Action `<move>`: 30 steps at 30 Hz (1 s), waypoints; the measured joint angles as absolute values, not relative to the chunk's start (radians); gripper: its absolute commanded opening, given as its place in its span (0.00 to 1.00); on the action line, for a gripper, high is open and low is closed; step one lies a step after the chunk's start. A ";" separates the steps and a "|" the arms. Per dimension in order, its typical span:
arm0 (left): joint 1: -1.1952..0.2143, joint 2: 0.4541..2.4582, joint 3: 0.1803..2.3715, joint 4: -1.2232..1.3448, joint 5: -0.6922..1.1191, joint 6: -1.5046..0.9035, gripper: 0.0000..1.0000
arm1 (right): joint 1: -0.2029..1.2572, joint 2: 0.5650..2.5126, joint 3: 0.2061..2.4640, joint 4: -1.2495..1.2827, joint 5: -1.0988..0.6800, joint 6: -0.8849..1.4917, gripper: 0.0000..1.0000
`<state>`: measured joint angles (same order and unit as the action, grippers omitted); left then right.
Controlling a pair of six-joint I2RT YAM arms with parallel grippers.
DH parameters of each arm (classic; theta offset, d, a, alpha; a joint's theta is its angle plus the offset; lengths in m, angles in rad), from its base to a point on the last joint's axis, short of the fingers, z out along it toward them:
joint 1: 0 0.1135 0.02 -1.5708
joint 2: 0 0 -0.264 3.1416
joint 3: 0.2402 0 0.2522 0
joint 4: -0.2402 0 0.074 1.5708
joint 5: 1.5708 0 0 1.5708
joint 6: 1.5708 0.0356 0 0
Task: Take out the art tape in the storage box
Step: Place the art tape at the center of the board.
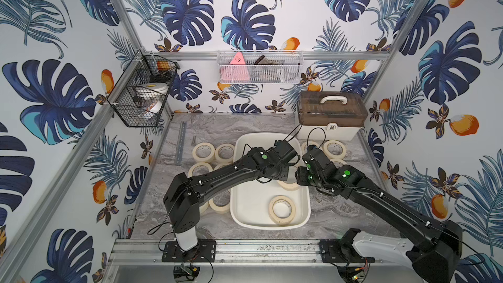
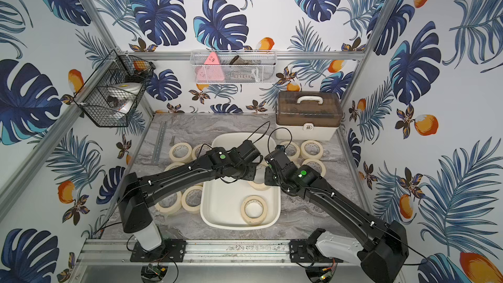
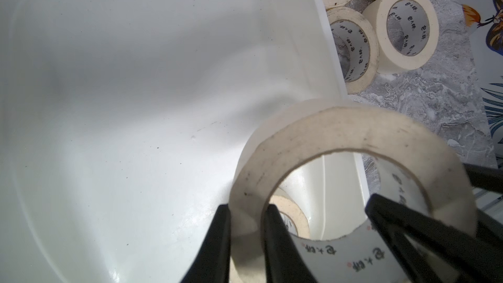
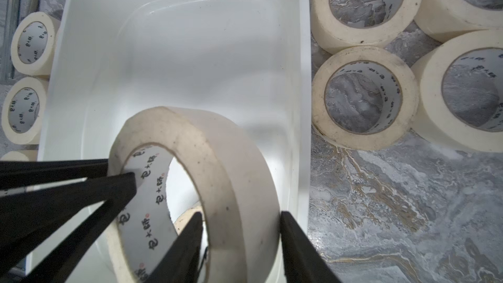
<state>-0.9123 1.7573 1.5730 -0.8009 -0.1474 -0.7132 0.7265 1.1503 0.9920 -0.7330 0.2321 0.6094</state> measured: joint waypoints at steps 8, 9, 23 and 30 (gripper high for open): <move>-0.915 1.715 1.559 -0.743 -0.101 -0.707 0.32 | 0.723 1.161 0.992 -0.772 0.267 0.594 0.00; -0.915 1.708 1.556 -0.740 -0.097 -0.706 0.39 | 0.722 1.161 0.993 -0.772 0.267 0.595 0.00; -0.912 1.522 1.517 -0.707 -0.157 -0.629 0.88 | 0.667 1.145 1.070 -0.856 0.279 0.574 0.00; -0.897 1.444 1.475 -0.698 -0.210 -0.577 0.92 | 0.505 1.050 1.059 -0.990 0.358 0.636 0.00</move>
<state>-0.8970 1.4437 1.4754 -0.6975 -0.2100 -0.5766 0.5045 1.0500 1.0588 -0.9897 0.3580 0.6361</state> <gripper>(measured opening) 0.914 0.224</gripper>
